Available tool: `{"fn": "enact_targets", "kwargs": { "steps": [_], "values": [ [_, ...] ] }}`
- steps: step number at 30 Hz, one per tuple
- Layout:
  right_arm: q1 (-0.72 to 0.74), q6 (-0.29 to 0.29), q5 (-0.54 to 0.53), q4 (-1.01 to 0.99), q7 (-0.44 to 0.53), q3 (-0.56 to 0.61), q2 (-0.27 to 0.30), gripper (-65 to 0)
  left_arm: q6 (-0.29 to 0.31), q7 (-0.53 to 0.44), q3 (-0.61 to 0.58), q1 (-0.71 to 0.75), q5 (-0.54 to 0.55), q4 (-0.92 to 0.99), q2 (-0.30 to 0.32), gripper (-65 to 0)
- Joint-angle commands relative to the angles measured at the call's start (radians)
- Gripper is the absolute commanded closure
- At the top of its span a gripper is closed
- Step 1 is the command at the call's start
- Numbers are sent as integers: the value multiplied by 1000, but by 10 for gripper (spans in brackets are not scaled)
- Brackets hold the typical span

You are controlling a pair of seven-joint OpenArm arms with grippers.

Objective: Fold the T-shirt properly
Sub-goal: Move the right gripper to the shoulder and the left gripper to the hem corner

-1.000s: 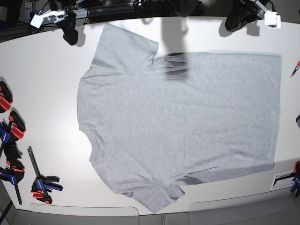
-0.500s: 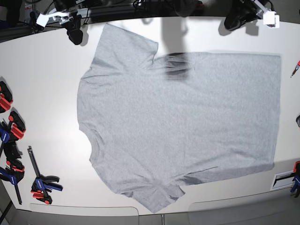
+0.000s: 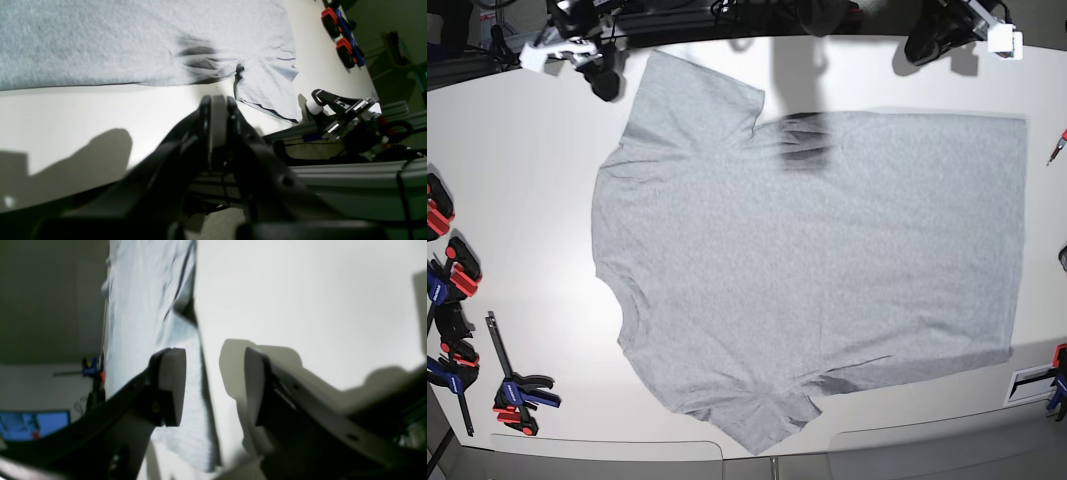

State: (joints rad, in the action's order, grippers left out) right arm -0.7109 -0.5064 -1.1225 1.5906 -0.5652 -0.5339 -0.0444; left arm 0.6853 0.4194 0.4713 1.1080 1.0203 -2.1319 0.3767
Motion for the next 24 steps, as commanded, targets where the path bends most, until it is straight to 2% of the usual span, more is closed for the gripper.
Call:
{"fn": "enact_targets", "kwargs": {
  "steps": [1,6,14,15,16,17,18,19,22,24],
  "values": [
    [-6,1,8,14,2,24,3,-275,13,-23,7,14,18,-14,3,0],
    [1,29,91,14,57,135,-26,-275,13,-23,7,14,18,-14,3,0],
    [1,29,130,14,52,248,-37,-273,13,-29,7,14,18,-14,3,0],
    [1,29,151,14,53,258,-37,-261,13,-31,7,14,18,-14,3,0],
    [1,29,167,14,53,264,-39,-221,13,-32,7,13,17,-14,2,0],
    [1,29,181,14,53,266,-42,-143,13,-35,7,13,17,-14,0,0],
    [1,29,182,14,53,266,-42,-42,13,-45,7,13,17,-14,-6,-51],
    [1,28,181,14,53,266,-43,0,13,-55,7,10,13,-14,-14,-102],
    [1,28,181,14,53,266,-42,0,13,-95,7,-7,-60,-14,-31,-222],
    [1,27,181,14,53,266,-42,0,13,-95,7,-23,-123,-14,-30,-244]
  ]
}}
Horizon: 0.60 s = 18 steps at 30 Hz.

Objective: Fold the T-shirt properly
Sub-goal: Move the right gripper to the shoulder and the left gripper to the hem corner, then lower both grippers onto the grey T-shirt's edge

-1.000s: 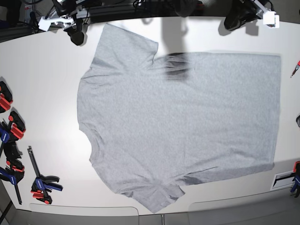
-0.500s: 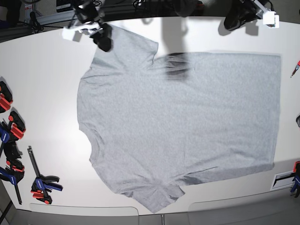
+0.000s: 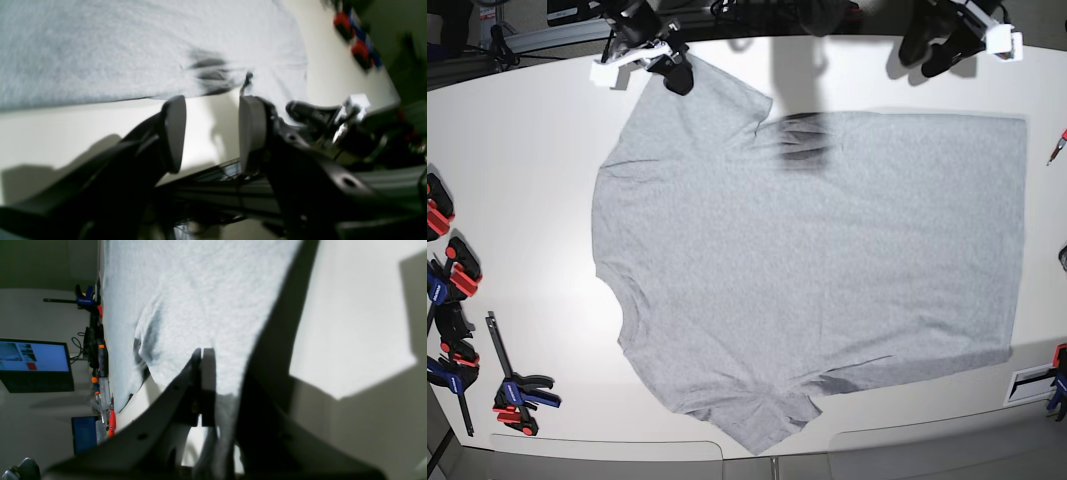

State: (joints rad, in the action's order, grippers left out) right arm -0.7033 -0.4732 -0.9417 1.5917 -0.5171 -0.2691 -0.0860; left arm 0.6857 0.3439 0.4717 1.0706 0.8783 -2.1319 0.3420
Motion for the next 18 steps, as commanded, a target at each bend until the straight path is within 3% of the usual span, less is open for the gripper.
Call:
{"fn": "enact_targets", "kwargs": {
  "steps": [1,2,6,10,13,18],
  "values": [
    [-6,-6,1,13,4,1,0,0,12,-17,6,7,-7,-14,5,-244],
    [-6,-8,1,13,4,1,0,0,12,-15,6,1,-31,-14,5,-244],
    [-6,-43,1,13,4,1,0,0,-222,-15,6,-40,-110,-14,5,-260],
    [-6,-47,1,13,3,1,0,0,-352,27,43,-116,-156,-14,5,-266],
    [-6,-47,1,13,1,1,0,0,-361,77,133,-182,-134,9,6,-264],
    [-6,-47,1,13,-1,1,1,0,-351,113,300,-266,1,180,45,-260]
  ]
}}
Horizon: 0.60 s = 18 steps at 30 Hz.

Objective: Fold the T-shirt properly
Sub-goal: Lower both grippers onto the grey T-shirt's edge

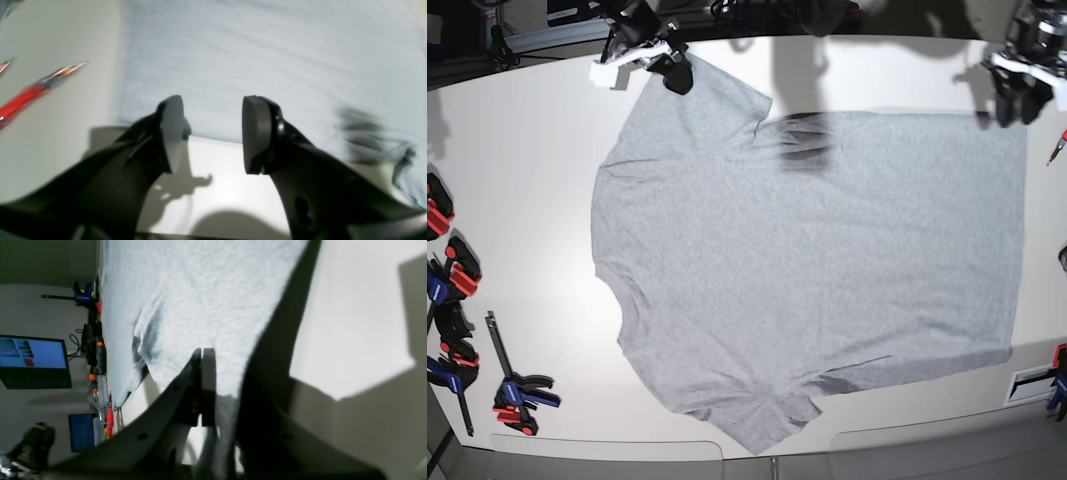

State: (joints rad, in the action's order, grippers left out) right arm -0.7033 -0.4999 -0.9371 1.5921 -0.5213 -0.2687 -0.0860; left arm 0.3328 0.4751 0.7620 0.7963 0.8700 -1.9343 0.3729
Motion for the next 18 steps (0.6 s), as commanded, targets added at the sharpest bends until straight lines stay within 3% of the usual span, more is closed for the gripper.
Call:
{"fn": "enact_targets", "kwargs": {
  "steps": [1,10,13,18],
  "values": [
    [-6,-20,-4,12,3,1,1,0,31,-5,33,-7,45,39,34,-260],
    [-6,-20,-3,12,1,1,0,0,305,258,82,-241,431,711,266,-249],
    [-6,-20,-3,12,1,1,0,0,335,333,80,-323,545,887,325,-249],
    [-6,-20,-3,12,1,1,0,0,342,372,64,-418,583,1038,379,-249]
  ]
}}
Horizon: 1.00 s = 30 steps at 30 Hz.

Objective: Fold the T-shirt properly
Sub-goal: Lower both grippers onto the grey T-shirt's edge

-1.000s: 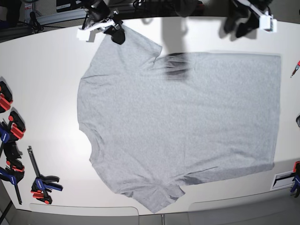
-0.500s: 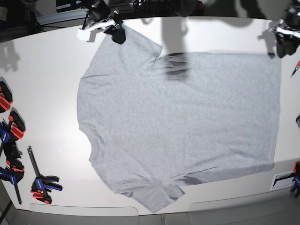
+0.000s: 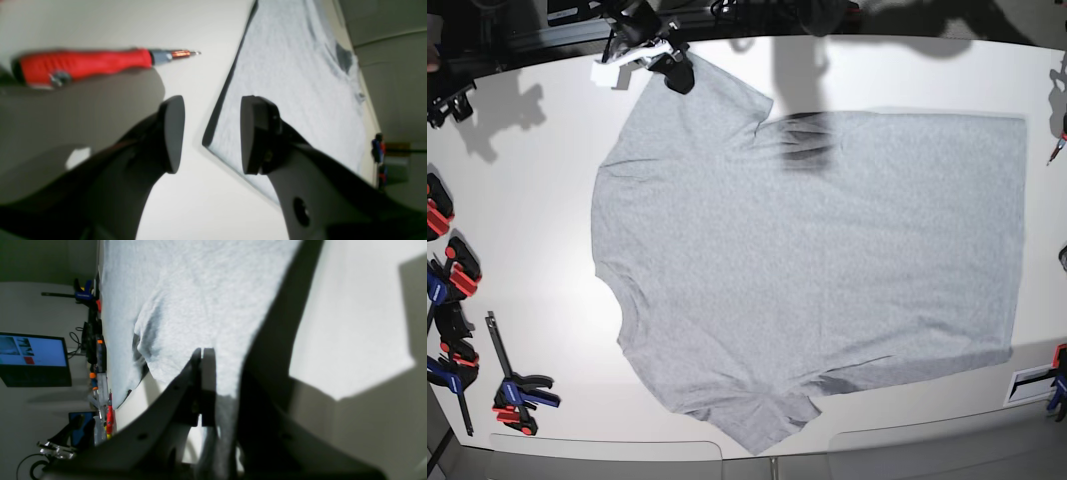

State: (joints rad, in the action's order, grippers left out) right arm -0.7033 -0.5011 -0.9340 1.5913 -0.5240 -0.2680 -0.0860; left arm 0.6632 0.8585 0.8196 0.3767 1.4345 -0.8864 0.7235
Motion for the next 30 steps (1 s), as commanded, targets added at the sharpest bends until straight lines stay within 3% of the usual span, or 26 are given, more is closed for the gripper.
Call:
{"fn": "enact_targets", "kwargs": {
  "steps": [1,10,20,22,25,30],
  "values": [
    [-6,-19,-4,13,3,0,0,0,11,-14,-10,-8,17,0,32,-249],
    [-6,-19,19,13,4,0,0,0,11,-44,-231,-100,-100,11,-12,-250],
    [-6,-19,19,13,3,0,0,0,11,-49,-240,-114,-106,11,-42,-249],
    [-6,-19,19,13,3,0,0,0,11,-60,-240,-114,-107,11,-42,-203],
    [-6,-19,18,13,4,0,0,0,11,-72,-240,-114,-106,11,-42,0],
    [-14,-93,18,28,8,0,-3,0,11,-74,-240,-113,-106,11,-42,0]
  ]
}}
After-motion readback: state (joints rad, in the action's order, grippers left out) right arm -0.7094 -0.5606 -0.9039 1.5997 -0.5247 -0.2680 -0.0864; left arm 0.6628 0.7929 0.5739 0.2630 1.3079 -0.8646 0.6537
